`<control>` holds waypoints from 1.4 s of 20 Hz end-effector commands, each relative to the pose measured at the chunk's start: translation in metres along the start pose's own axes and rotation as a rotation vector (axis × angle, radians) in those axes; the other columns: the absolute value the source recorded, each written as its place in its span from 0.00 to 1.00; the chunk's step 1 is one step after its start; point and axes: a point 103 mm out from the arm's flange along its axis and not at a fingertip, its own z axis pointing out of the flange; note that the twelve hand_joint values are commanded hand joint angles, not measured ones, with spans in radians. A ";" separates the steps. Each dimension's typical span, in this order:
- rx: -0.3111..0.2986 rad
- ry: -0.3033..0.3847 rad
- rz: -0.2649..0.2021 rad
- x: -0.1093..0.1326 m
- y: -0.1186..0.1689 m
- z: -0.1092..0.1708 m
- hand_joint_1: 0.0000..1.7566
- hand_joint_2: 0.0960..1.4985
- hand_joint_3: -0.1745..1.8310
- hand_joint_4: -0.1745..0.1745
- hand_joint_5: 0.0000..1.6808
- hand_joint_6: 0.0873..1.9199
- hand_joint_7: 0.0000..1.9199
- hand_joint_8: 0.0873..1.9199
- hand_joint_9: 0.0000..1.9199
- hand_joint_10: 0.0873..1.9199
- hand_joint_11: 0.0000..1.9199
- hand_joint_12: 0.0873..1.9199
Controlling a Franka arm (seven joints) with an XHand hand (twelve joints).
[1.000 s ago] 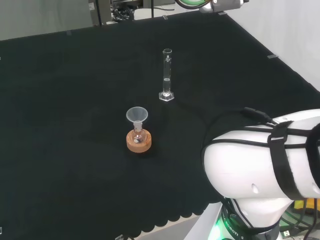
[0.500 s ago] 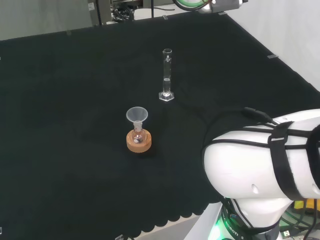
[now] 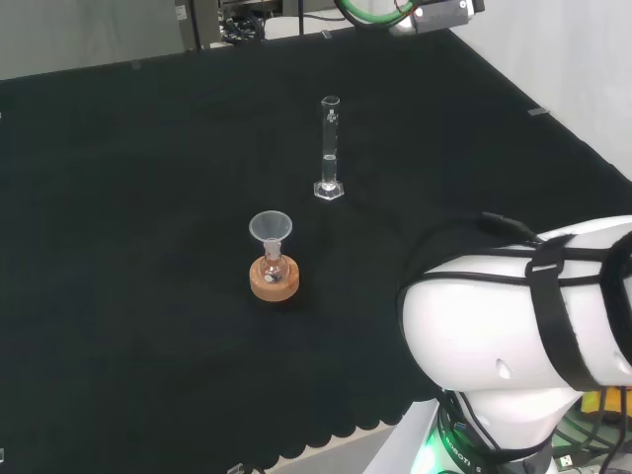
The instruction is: Pick up the graduated cylinder.
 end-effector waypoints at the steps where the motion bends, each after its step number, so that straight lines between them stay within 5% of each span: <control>1: 0.014 -0.001 0.015 -0.006 0.009 0.016 0.04 0.84 0.19 0.41 0.20 0.00 0.03 0.21 0.12 0.31 0.07 0.70; 10: 0.035 0.034 0.038 -0.025 0.025 0.059 0.05 0.84 0.19 0.40 0.20 0.00 0.03 0.22 0.12 0.31 0.07 0.70; 20: 0.028 0.069 0.033 -0.063 0.110 0.102 0.06 0.84 0.19 0.39 0.20 0.00 0.04 0.23 0.13 0.31 0.07 0.70; 28: -0.057 0.168 0.032 -0.089 0.151 0.132 0.08 0.83 0.18 0.37 0.21 0.00 0.06 0.26 0.16 0.31 0.08 0.70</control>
